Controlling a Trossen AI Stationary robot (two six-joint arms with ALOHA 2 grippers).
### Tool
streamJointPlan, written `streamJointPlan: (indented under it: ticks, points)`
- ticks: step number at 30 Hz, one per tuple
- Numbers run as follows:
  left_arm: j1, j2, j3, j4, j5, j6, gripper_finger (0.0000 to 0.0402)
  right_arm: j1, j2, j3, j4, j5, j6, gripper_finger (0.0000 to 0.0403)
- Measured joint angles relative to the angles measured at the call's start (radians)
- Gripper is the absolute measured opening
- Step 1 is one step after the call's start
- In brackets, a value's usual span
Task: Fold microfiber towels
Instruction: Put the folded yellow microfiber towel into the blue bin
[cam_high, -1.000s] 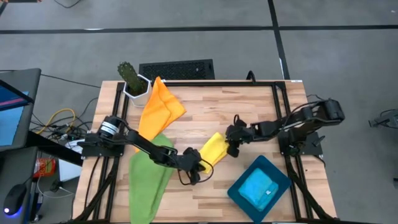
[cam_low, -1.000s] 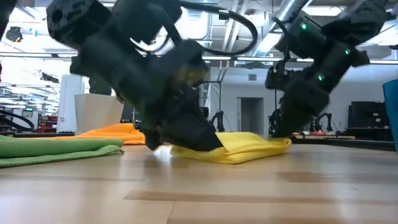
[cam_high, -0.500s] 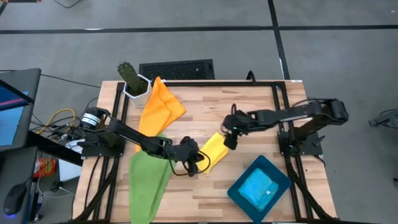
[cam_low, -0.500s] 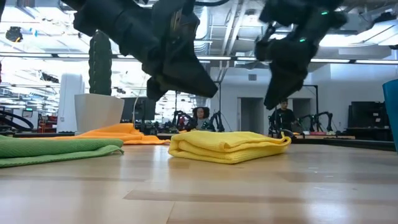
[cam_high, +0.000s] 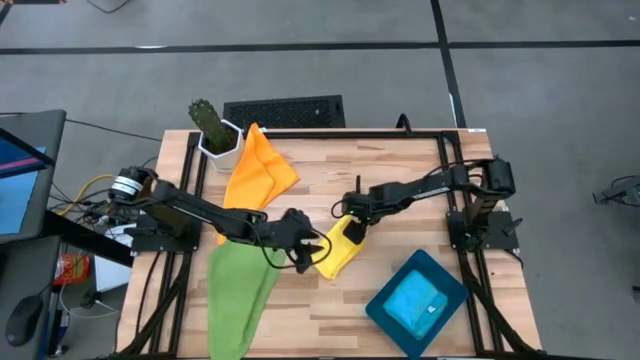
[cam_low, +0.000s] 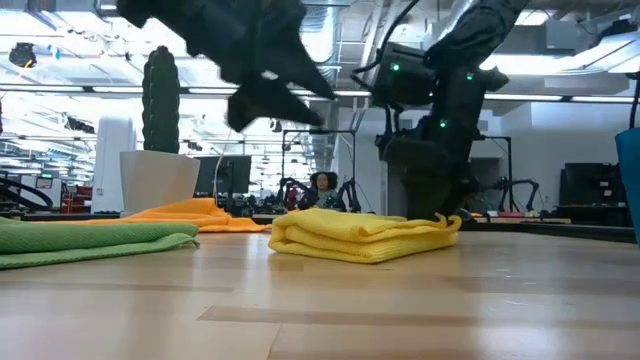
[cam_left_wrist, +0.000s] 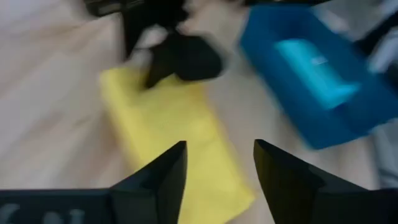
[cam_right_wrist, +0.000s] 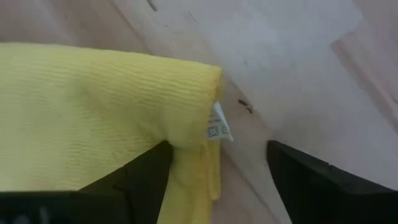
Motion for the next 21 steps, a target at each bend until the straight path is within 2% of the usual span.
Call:
streamJointPlan:
  ticks: [2, 5, 9, 12, 13, 17, 21]
  points:
    - [0.000, -0.018, -0.001, -0.028, -0.038, -0.004, 0.0188, -0.006, 0.034, 0.008, -0.014, -0.011, 0.006, 0.0278]
    - [0.000, -0.035, -0.001, -0.070, -0.058, -0.004, 0.0192, -0.006, 0.046, 0.008, -0.017, -0.040, 0.008, 0.0234]
    - [0.000, -0.037, -0.001, -0.119, -0.052, -0.002, 0.0193, 0.003, 0.043, 0.006, -0.011, -0.045, 0.009, 0.0132]
    - [0.000, -0.037, -0.001, -0.149, -0.049, -0.002, 0.0193, -0.004, 0.023, -0.001, 0.003, -0.085, -0.004, 0.0044]
    - [0.000, -0.037, -0.001, -0.154, -0.049, -0.002, 0.0193, -0.008, 0.016, -0.003, -0.002, -0.105, -0.011, 0.0026]
    - [0.000, -0.051, -0.001, -0.170, -0.048, -0.002, 0.0193, -0.019, -0.045, -0.014, -0.055, -0.144, -0.006, 0.0019]
    - [0.000, -0.089, -0.001, -0.189, -0.068, 0.001, 0.0193, -0.021, -0.159, -0.009, -0.119, -0.135, 0.012, 0.0015]
